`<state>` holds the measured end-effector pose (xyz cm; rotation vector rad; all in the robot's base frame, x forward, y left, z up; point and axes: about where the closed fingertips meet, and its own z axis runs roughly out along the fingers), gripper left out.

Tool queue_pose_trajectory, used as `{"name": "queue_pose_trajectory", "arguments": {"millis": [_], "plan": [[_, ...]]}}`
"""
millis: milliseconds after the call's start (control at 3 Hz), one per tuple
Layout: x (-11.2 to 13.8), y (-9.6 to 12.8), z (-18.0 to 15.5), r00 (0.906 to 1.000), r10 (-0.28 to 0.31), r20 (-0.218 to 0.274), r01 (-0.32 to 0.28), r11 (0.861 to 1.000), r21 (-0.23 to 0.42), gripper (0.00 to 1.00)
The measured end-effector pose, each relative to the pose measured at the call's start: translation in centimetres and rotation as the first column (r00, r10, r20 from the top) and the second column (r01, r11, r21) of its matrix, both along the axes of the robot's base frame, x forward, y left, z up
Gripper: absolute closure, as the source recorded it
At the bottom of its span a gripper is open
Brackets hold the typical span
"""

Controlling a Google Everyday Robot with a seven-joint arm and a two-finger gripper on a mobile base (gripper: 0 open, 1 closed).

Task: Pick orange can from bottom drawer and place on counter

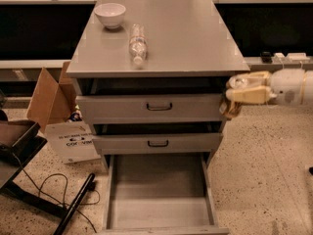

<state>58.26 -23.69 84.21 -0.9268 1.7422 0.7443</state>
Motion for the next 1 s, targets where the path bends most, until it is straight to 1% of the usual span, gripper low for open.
{"name": "queue_pose_trajectory", "arguments": {"millis": [333, 667, 1000], "plan": [[1.8, -0.4, 6.6, 0.9954, -0.081, 0.050, 0.080, 0.996, 0.025, 1.00], [5.3, -0.7, 11.1, 0.9882, -0.136, 0.071, 0.132, 0.990, 0.055, 1.00], [9.9, -0.3, 14.6, 0.9805, -0.174, 0.091, 0.166, 0.983, 0.083, 1.00]]}}
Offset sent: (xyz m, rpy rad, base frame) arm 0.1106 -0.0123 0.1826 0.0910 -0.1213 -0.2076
